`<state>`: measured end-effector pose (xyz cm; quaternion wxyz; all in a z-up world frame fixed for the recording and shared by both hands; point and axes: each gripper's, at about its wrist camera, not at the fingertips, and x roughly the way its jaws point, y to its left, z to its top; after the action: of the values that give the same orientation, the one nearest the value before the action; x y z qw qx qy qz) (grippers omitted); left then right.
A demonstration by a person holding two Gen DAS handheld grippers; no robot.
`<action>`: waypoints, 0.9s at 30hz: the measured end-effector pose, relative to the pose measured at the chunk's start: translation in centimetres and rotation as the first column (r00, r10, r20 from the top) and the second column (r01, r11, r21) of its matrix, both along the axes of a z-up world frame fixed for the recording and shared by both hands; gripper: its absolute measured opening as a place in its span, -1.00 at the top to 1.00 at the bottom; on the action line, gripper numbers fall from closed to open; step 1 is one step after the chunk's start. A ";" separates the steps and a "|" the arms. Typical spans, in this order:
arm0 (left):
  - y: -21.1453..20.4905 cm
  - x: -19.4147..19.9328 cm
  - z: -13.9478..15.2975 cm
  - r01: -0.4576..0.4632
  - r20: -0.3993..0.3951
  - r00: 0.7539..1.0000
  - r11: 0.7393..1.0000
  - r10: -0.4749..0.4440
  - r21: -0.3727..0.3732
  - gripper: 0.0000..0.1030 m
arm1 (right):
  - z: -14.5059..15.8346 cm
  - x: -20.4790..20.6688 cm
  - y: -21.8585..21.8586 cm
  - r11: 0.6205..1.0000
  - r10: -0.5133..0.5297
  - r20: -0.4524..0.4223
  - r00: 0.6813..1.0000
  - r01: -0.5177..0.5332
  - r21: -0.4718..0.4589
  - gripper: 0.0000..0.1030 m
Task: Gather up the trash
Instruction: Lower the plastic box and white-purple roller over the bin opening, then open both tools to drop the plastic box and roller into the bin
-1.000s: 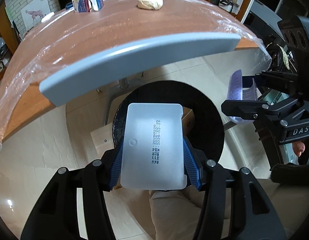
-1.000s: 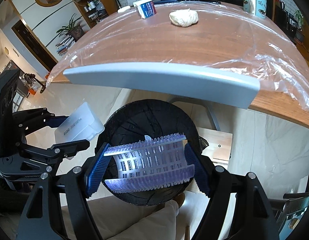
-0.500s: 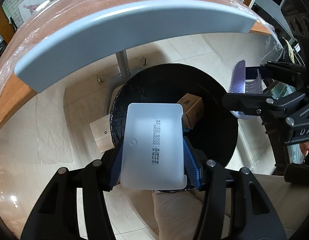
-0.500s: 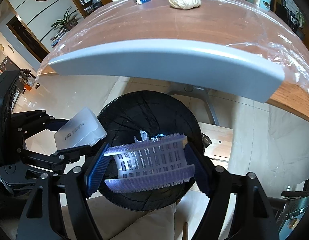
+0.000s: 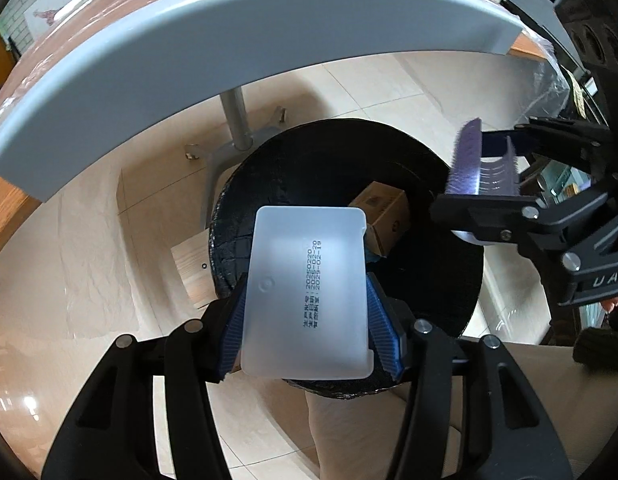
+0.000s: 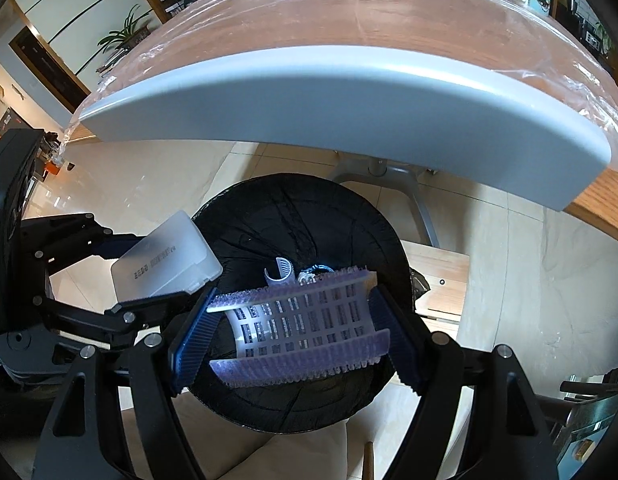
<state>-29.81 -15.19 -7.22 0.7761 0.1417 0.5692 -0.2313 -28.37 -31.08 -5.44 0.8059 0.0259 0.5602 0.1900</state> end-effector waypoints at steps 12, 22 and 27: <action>0.9 -0.3 2.6 -0.042 0.039 0.998 0.999 0.043 -0.016 -0.48 | 3.2 -1.3 -2.1 0.998 -0.061 0.052 0.997 0.060 0.016 -0.67; 3.7 0.8 14.9 -0.081 0.391 0.908 0.978 0.153 -0.193 -0.97 | 15.2 -2.1 -2.9 0.991 -0.124 0.491 0.863 0.128 0.026 -0.93; 5.3 6.0 16.6 -0.172 0.342 0.902 0.946 0.264 -0.276 -0.97 | 15.3 2.1 -2.0 0.987 -0.158 0.439 0.885 0.153 0.048 -0.92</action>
<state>-23.81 -9.85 9.41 0.9027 0.0238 0.3910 -0.1780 -26.22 -33.08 9.84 0.9242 0.0320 0.3581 0.1291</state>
